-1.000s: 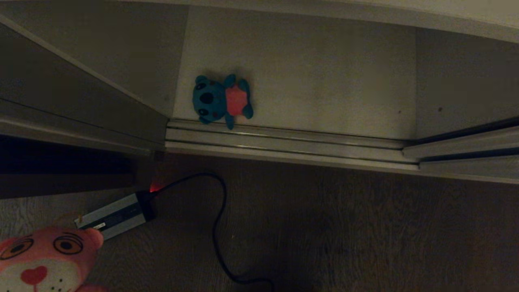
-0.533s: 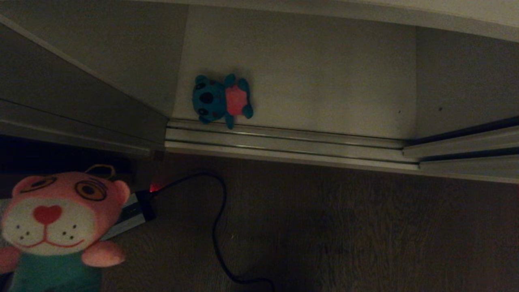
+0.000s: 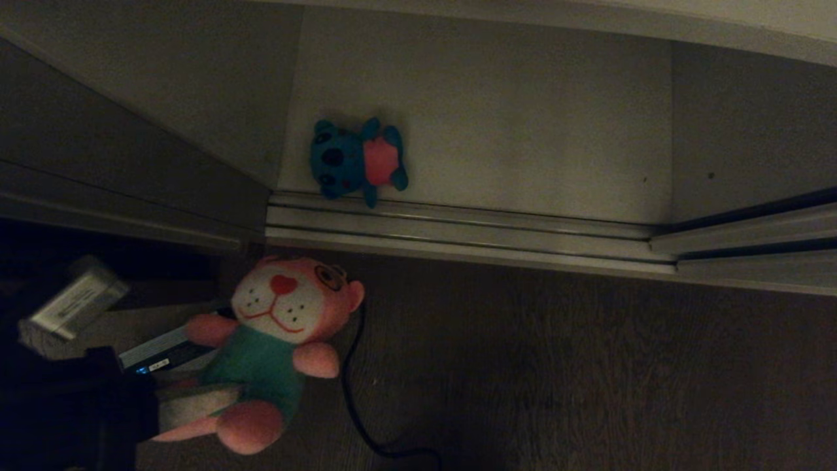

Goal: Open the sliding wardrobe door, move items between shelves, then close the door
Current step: Place the pink doll on the lower shelf

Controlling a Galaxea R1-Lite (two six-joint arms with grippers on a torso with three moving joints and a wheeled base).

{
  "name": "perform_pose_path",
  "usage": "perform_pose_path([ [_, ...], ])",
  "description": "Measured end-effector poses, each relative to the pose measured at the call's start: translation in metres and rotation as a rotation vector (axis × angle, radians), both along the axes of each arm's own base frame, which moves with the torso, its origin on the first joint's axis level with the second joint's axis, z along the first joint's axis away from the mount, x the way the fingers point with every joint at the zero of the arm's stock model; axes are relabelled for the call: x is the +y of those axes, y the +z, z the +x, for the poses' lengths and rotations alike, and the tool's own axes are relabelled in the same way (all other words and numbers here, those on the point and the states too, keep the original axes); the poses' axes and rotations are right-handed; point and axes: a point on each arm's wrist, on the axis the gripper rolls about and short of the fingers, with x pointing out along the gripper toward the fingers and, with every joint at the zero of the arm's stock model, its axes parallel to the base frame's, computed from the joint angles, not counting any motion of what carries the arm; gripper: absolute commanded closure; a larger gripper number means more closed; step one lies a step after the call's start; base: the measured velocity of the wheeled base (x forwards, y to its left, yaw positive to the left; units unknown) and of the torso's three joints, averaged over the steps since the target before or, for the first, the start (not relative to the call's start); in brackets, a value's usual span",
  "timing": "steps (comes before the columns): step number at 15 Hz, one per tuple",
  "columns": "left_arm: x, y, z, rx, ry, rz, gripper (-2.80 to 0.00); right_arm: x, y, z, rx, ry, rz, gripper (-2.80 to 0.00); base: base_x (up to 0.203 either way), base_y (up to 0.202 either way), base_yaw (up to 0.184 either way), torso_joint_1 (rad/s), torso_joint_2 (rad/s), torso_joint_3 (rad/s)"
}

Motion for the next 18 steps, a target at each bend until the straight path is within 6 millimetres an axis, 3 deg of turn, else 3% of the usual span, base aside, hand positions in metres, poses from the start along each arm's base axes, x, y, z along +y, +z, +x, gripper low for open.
perform_pose_path([
  [4,-0.041,0.01,0.085,0.055,-0.062,-0.019,0.0,0.0,0.0,0.0,0.0,0.001,0.0,0.0,0.0,0.0,0.0,0.0,0.0,0.0],
  [7,-0.081,0.033,0.145,-0.004,-0.025,-0.102,0.0,0.0,0.0,0.0,0.0,0.0,0.0,0.0,0.0,0.0,0.0,0.0,0.0,0.0],
  [10,-0.11,0.038,0.184,-0.055,0.021,-0.156,0.0,0.0,0.0,0.0,0.0,0.0,0.0,0.0,0.0,0.0,0.0,0.0,0.0,0.0],
  [16,-0.153,0.015,0.255,-0.227,0.072,-0.217,0.0,0.0,0.0,0.0,0.0,0.0,0.0,0.0,0.0,0.0,0.0,0.0,0.0,0.0],
  [18,-0.163,0.011,0.27,-0.27,0.071,-0.238,0.0,0.0,0.0,0.0,0.0,0.0,0.0,0.0,0.0,0.0,0.0,0.0,0.0,0.0],
])
